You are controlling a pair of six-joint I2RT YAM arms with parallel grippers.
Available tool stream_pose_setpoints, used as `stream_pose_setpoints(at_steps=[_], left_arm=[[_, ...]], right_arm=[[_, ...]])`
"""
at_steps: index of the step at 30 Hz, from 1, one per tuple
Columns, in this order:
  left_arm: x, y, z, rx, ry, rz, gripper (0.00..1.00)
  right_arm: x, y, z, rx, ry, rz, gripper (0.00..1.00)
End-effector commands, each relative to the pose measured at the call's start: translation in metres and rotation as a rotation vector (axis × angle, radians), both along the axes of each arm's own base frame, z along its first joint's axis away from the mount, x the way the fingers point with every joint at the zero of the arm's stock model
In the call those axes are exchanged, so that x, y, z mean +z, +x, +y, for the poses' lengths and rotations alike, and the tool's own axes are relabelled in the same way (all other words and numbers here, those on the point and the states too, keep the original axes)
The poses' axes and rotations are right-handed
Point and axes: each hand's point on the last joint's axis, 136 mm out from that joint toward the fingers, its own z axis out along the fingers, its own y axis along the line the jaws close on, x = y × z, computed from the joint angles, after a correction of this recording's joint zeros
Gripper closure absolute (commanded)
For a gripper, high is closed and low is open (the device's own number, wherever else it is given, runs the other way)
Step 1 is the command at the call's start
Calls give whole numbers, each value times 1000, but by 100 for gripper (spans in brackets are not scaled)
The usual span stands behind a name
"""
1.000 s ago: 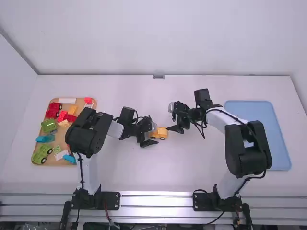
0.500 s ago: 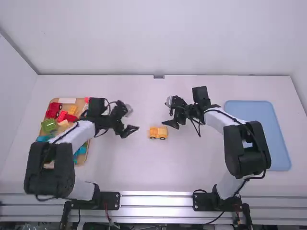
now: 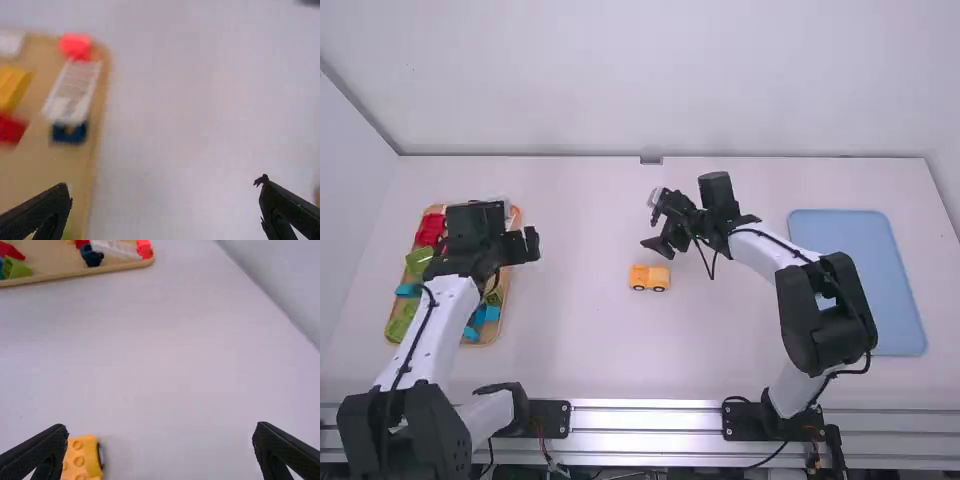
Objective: Assemble lego blocks to make yellow taxi
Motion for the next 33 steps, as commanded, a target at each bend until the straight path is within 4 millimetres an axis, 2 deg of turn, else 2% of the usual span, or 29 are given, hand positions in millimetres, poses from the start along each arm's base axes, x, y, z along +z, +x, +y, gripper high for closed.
stream_pose_setpoints(at_steps=[1,4,8,11,14,17,20,22,24,26,29,30,33], left_arm=[[30,0,49,314,19,-15,1],[38,-3,66,408,-12,63,1],[41,-8,106,595,-31,219,1],[30,-5,127,665,-83,331,1],[8,-6,151,747,-162,470,1],[-14,-2,172,824,-198,522,1],[-35,14,175,886,-315,504,1],[-46,21,164,919,-443,510,1],[-52,21,163,910,-453,515,1],[-58,21,169,938,-426,496,1],[-68,11,170,1049,-430,513,1],[-71,1,172,1135,-426,527,1],[-78,-11,176,1221,-382,560,1]], right_arm=[[31,13,9,10,-26,-91,1],[38,12,12,44,-47,-106,1],[46,14,15,50,-49,-125,1],[48,18,12,42,-45,-134,1],[46,21,10,27,-60,-139,1],[43,24,7,5,-84,-147,1],[41,27,3,-15,-104,-150,1],[41,27,3,-18,-109,-150,1],[41,28,3,-19,-107,-152,1],[41,28,3,-18,-107,-154,1],[41,28,3,-18,-107,-153,1],[41,28,3,-19,-107,-152,1],[40,27,3,-19,-109,-149,1]])
